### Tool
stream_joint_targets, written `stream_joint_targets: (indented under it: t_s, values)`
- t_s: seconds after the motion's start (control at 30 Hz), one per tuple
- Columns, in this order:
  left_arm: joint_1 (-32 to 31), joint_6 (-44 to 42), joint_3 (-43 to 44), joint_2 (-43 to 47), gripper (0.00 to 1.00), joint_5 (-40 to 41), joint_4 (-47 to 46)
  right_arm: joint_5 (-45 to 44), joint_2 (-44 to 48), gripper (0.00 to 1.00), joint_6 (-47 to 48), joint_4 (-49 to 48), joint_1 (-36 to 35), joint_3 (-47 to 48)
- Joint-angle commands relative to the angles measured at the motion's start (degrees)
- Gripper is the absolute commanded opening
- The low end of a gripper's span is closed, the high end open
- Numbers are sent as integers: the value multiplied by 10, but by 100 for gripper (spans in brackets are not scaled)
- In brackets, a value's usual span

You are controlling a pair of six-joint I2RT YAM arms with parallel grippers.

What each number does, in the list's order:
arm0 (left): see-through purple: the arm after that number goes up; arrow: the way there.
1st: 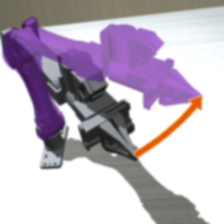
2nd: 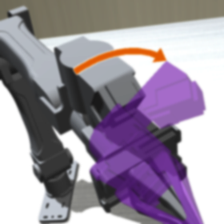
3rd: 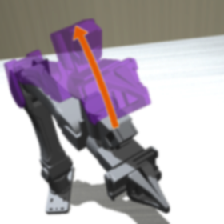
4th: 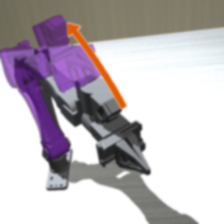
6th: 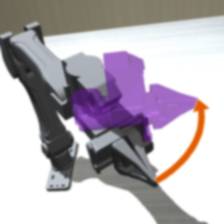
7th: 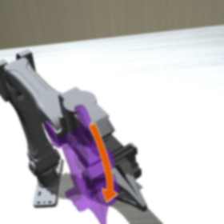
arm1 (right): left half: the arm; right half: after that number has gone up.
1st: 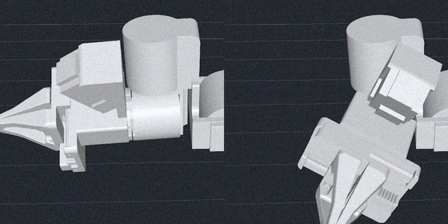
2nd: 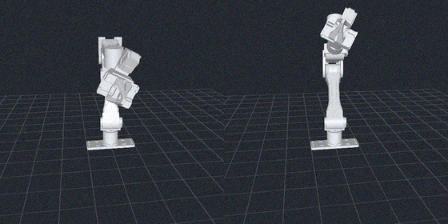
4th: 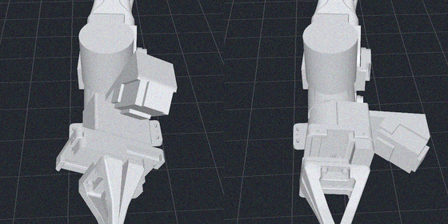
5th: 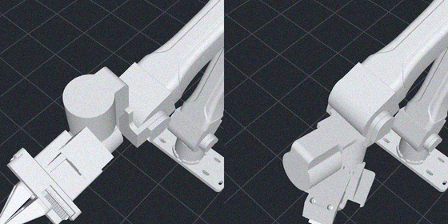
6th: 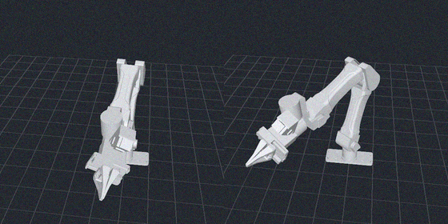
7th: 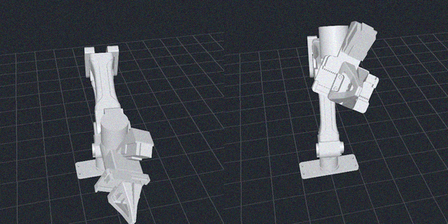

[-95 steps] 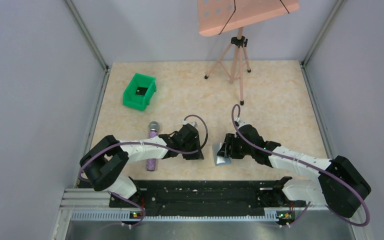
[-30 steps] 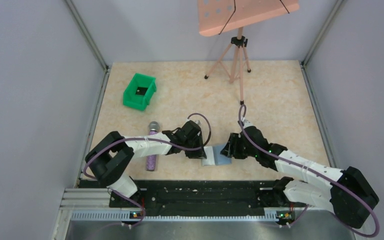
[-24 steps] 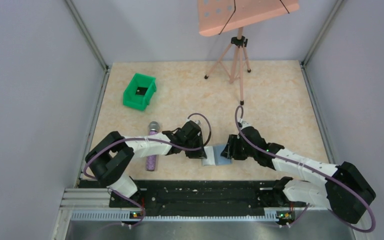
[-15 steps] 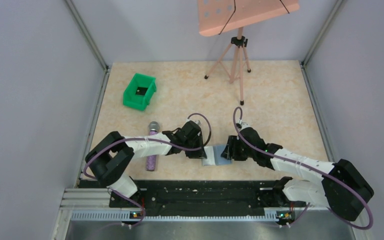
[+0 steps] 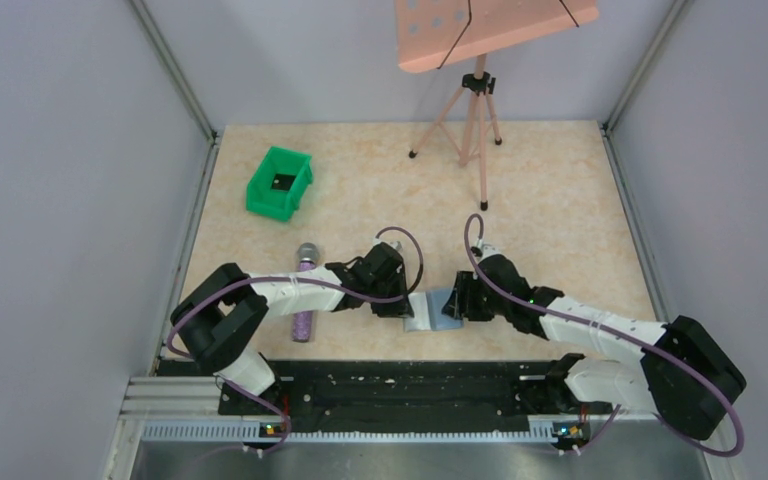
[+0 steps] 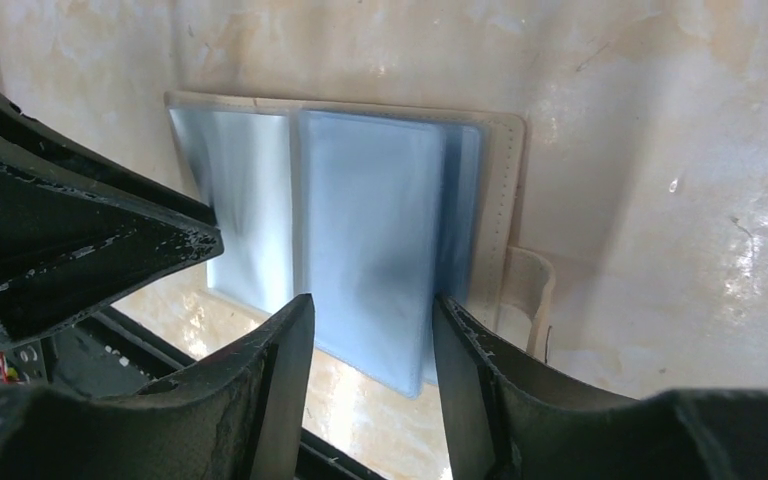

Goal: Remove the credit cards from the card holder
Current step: Open the card holder at the center of the board.

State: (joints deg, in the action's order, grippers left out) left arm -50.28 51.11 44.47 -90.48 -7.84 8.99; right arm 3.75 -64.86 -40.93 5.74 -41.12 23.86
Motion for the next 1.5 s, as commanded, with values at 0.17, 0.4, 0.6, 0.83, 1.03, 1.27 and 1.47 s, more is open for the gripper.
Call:
stream_joint_targets:
  t_s: [0.17, 0.4, 0.6, 0.83, 1.03, 1.27, 1.47]
  values:
    - [-7, 2, 4, 9, 27, 19, 10, 47, 16, 41, -10, -50, 2, 0]
    - [-9, 0, 16, 10, 27, 21, 18, 59, 33, 34, -17, -50, 3, 4]
    - [-10, 0, 20, 19, 27, 25, 28, 71, 37, 32, -23, -53, 2, 6]
    - [-10, 5, 29, 38, 27, 33, 40, 90, 39, 36, -34, -70, 3, 7]
    - [-10, 9, 38, 56, 28, 53, 61, 110, 38, 36, -44, -91, 3, 3]
    - [-10, 8, 65, 66, 28, 104, 113, 130, 10, 30, -47, -118, 2, 11]
    - [-6, 15, 77, 97, 29, 151, 148, 133, -17, 26, -49, -137, -4, 13]
